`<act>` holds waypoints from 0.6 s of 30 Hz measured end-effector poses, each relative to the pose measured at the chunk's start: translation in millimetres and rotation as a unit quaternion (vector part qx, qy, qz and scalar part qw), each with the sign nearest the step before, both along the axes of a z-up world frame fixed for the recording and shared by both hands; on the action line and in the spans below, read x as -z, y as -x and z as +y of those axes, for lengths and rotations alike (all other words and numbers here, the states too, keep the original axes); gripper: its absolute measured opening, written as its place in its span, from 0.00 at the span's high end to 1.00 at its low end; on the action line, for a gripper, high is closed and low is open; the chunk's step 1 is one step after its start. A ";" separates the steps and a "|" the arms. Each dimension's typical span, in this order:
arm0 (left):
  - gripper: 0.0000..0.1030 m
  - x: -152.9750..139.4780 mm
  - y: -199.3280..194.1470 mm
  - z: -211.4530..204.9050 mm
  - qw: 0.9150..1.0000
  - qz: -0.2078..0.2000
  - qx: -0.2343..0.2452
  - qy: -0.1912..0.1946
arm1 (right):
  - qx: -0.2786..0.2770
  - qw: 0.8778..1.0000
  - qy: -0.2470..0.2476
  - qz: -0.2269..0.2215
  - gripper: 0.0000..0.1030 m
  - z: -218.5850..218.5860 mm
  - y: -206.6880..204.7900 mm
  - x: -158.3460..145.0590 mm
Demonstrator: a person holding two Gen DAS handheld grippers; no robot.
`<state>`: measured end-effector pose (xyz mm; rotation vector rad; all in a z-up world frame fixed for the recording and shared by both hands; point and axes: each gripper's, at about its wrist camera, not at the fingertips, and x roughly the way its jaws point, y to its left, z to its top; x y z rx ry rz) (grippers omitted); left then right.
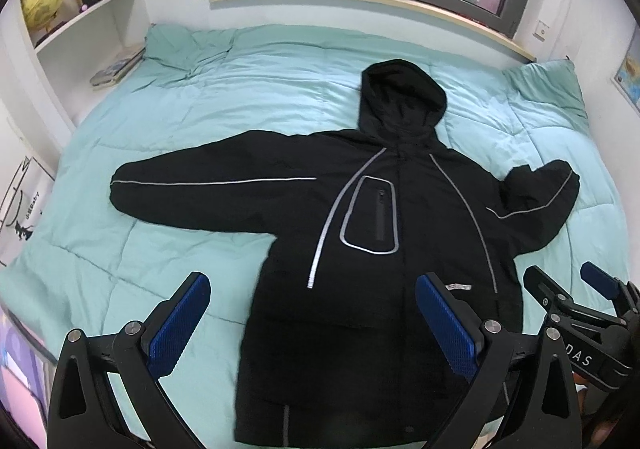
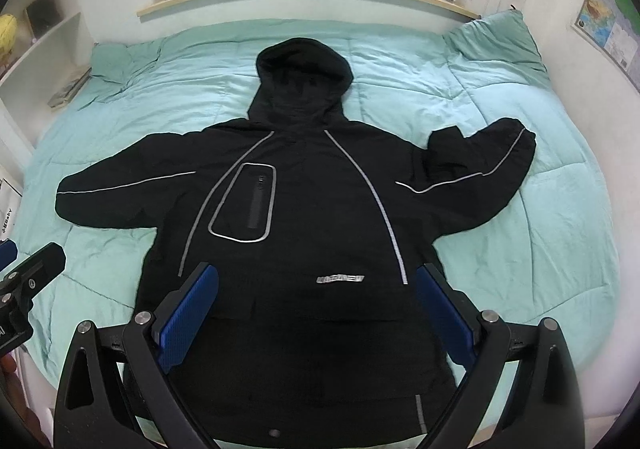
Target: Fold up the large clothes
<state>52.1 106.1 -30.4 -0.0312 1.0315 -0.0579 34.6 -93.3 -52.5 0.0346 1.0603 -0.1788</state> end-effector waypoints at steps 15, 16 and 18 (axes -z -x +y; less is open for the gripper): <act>0.01 20.8 -34.1 64.9 1.000 0.006 0.015 0.014 | 0.027 0.999 0.024 0.000 0.04 62.7 -7.7 8.7; 0.01 23.5 -36.9 62.4 1.000 0.008 0.020 0.016 | 0.031 0.999 0.029 -0.001 0.04 61.4 -6.6 8.7; 0.01 27.4 -39.5 55.1 1.000 0.012 0.023 0.016 | 0.033 0.999 0.036 -0.003 0.04 55.1 -6.1 7.6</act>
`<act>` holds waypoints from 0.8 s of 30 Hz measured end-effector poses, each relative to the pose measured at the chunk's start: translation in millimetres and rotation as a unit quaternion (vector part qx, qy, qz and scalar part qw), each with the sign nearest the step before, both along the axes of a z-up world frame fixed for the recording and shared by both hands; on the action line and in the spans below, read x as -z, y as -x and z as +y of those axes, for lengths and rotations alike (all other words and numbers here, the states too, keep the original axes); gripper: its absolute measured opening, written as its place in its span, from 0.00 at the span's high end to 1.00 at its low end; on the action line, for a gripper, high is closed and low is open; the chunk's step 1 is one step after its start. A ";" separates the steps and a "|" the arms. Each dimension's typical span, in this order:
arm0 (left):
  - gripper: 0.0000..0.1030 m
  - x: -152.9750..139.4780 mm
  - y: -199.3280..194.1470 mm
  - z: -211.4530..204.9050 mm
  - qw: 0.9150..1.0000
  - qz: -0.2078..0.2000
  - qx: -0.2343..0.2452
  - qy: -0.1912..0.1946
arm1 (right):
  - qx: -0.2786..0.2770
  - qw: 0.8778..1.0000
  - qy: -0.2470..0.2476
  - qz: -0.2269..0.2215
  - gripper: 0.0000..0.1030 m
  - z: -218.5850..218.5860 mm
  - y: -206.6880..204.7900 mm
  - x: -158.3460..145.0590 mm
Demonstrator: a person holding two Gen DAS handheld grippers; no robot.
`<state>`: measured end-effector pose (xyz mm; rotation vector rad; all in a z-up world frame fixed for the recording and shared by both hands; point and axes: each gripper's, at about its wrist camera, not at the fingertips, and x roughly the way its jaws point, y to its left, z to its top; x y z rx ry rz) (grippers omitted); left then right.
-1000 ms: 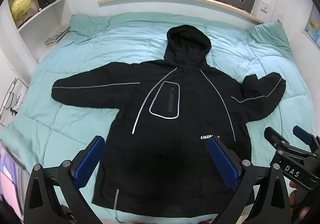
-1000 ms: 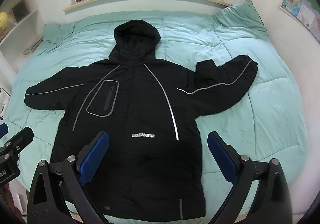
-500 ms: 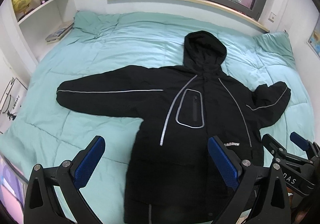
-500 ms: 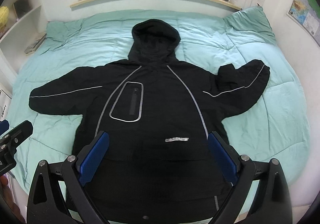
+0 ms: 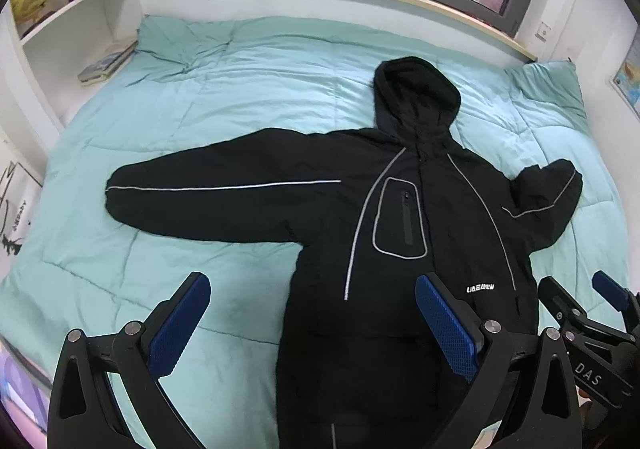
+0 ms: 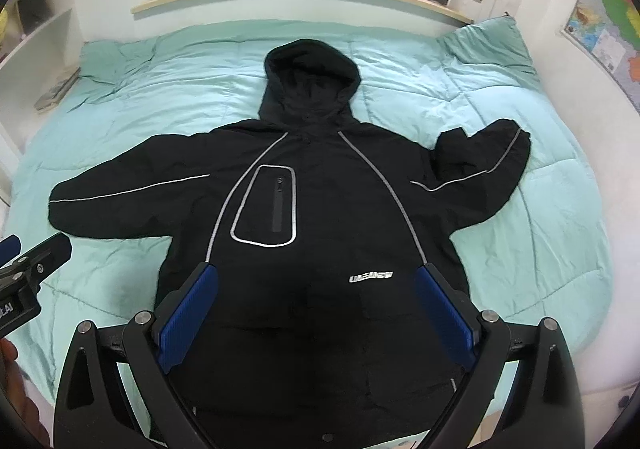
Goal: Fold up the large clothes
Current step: 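Grasp the sleeve cuff with the right gripper and fold it across the jacket body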
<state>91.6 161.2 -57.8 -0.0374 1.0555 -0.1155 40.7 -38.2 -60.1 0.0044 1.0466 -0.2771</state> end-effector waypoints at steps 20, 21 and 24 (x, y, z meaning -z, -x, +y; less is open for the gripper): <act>0.01 28.3 -6.5 -261.8 0.996 0.030 0.079 0.042 | 0.063 0.998 -0.013 -0.025 0.04 -287.4 11.7 1.6; 0.01 33.0 -10.5 -286.3 0.994 0.034 0.089 0.046 | 0.070 0.997 -0.014 -0.028 0.04 -306.6 11.5 1.7; 0.01 36.0 -20.7 -335.2 0.993 0.029 0.107 0.044 | 0.095 0.995 -0.023 -0.037 0.04 -370.0 6.1 3.3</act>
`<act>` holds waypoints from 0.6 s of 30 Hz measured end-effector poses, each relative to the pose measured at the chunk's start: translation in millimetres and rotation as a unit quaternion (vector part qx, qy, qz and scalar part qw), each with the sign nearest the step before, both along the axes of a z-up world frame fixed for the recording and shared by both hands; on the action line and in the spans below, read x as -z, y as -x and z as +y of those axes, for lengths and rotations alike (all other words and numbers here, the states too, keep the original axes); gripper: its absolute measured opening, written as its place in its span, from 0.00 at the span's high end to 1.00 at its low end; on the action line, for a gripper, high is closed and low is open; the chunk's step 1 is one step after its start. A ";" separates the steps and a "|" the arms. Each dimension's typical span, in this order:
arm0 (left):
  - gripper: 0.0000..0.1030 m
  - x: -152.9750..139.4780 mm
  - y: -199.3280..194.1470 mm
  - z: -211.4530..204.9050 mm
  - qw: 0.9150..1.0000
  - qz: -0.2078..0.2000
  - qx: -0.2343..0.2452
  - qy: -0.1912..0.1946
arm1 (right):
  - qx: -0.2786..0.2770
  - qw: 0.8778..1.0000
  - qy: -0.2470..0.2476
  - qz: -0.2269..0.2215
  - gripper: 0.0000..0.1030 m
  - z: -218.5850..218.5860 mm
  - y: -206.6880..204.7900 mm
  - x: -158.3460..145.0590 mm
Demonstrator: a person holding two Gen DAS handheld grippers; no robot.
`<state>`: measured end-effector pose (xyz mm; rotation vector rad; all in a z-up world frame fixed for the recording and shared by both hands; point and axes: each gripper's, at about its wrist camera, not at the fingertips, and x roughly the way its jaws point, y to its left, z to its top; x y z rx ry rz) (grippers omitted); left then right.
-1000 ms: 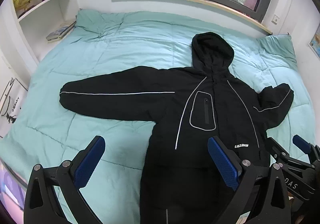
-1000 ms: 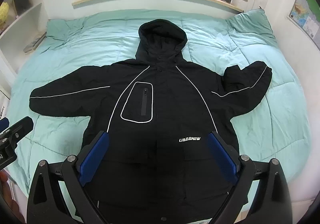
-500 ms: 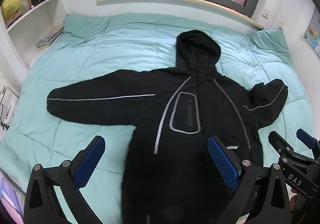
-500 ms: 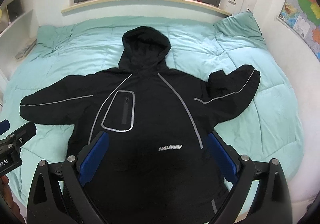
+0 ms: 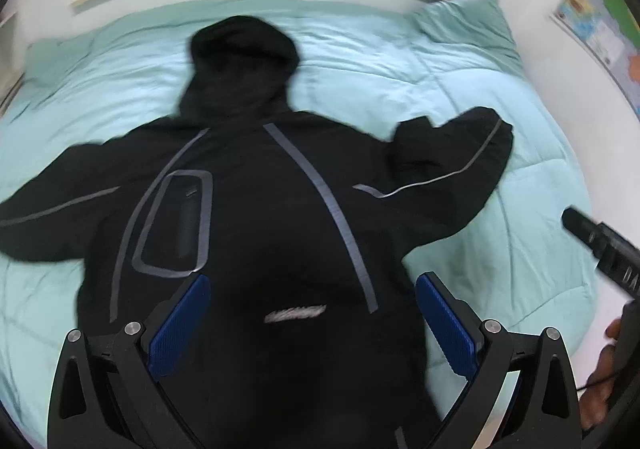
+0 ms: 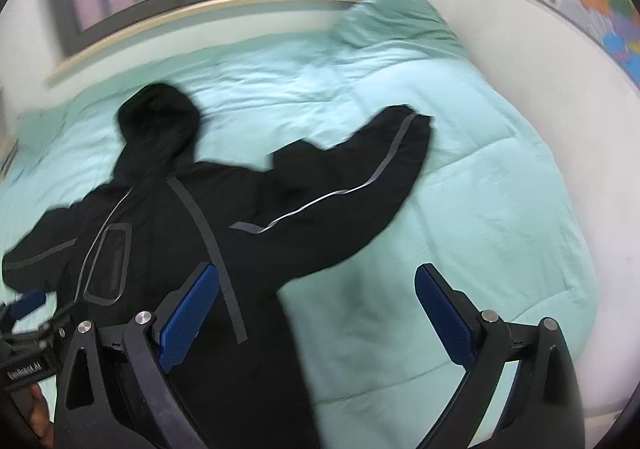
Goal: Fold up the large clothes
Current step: 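Grasp the sleeve cuff with the right gripper and fold it across the jacket body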
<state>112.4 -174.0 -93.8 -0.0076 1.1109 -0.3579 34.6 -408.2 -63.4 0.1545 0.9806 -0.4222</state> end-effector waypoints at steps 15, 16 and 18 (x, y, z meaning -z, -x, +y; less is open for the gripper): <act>0.01 77.0 -120.6 -147.0 0.998 0.012 0.046 -0.038 | 0.031 0.997 -0.066 -0.029 0.13 -195.5 -147.1 91.5; 0.01 84.4 -127.4 -151.1 0.998 0.017 0.045 -0.038 | 0.036 0.997 -0.067 -0.022 0.13 -203.9 -156.6 102.3; 0.01 102.2 -142.3 -161.6 0.998 0.028 0.042 -0.036 | 0.044 0.996 -0.081 -0.015 0.13 -223.5 -174.7 124.2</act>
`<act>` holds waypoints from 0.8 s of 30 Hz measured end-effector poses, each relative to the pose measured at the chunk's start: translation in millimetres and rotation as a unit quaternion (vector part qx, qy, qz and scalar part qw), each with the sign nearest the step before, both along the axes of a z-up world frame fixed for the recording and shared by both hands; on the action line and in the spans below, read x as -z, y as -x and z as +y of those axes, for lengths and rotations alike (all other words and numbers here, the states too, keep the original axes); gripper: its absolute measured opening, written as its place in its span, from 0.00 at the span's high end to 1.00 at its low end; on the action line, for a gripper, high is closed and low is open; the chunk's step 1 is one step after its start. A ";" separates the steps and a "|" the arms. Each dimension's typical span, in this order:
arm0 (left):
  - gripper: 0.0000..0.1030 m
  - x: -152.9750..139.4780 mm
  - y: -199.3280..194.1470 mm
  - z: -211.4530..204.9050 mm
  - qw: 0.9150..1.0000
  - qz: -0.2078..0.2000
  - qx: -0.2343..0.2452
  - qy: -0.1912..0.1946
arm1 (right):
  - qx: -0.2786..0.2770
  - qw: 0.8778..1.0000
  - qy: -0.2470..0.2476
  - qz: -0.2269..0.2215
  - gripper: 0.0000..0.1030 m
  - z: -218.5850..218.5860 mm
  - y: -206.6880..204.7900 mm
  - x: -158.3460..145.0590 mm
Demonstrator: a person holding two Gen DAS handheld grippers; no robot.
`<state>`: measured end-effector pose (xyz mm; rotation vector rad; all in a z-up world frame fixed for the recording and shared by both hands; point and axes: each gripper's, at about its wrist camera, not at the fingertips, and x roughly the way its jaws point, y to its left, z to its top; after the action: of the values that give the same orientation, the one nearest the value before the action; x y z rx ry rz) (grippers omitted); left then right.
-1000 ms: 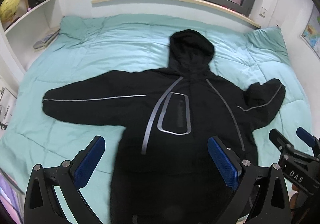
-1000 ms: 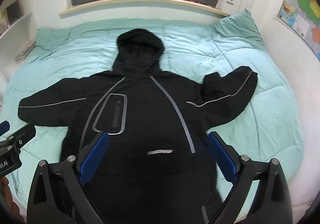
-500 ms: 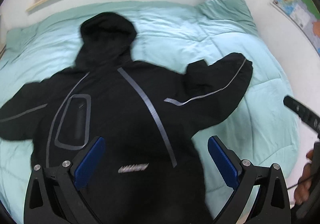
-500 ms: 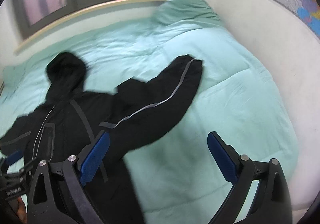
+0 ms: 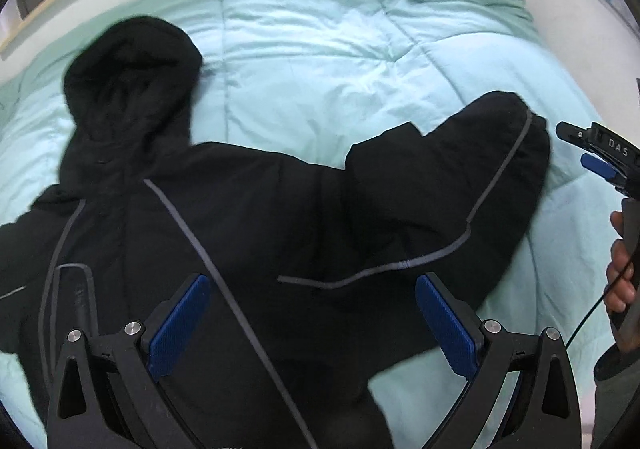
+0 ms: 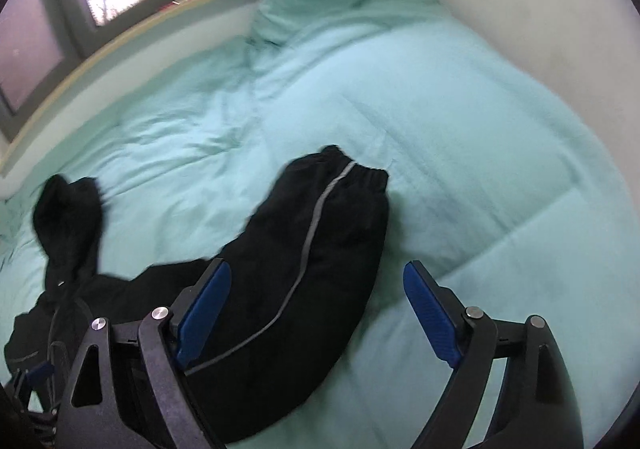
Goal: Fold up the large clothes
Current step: 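Grasp the sleeve cuff with the right gripper and fold it across the jacket body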
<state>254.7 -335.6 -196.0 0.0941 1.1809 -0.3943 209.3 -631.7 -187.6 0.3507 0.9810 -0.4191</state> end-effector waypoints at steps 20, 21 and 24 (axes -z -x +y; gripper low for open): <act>0.09 51.3 -17.8 -78.1 0.994 0.025 0.091 0.053 | -0.007 0.999 0.028 -0.045 0.86 -32.9 53.9 -36.3; 0.09 52.5 -16.4 -83.8 0.993 0.027 0.100 0.059 | 0.009 0.999 0.028 -0.045 0.86 -40.3 67.5 -40.4; 0.09 71.7 -18.3 -105.3 0.990 0.052 0.115 0.070 | 0.035 0.999 -0.002 -0.026 0.86 -53.6 105.5 -29.4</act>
<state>273.0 -440.9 -267.7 0.0894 1.2448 -0.6904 103.8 -685.2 -158.2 0.3986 0.9218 -0.4685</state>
